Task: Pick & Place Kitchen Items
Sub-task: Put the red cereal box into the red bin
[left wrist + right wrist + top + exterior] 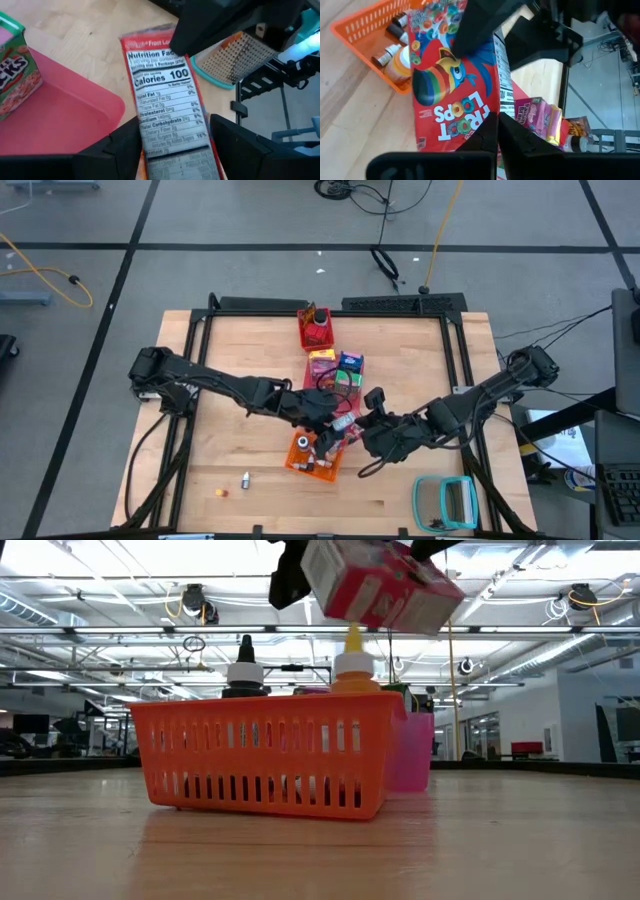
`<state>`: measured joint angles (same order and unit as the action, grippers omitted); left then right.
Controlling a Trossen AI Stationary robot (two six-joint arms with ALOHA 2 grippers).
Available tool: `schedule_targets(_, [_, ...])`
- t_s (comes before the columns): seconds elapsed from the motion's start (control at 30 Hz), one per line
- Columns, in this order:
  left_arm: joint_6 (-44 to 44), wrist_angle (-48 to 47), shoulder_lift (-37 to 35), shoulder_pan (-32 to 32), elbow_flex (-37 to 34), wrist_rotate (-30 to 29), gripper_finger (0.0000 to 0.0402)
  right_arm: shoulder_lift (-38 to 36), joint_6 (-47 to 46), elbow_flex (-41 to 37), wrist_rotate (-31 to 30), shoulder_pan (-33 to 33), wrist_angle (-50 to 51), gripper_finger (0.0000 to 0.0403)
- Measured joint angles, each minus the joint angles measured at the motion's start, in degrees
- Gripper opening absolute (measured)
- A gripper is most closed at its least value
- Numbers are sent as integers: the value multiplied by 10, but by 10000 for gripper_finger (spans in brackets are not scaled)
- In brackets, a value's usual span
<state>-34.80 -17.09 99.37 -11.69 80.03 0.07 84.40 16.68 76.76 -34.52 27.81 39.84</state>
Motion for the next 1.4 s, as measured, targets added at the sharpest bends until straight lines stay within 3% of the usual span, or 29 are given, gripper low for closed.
schedule_targets(0.3, [6,-4,0,-1,0,1,213,-1,21,16,2,-1,-9,0])
schedule_targets(0.57, [34,-5,0,-1,0,1,85,-1,9,17,37,-2,-13,0])
schedule_targets(0.8, [43,-8,0,-6,0,-25,84,-5,-13,17,41,-1,-15,14])
schedule_targets(1.27, [70,-23,0,-30,0,-117,85,-81,-104,17,48,1,60,98])
schedule_targets(1.4, [89,-24,0,-45,0,-164,95,-104,-147,5,89,1,69,117])
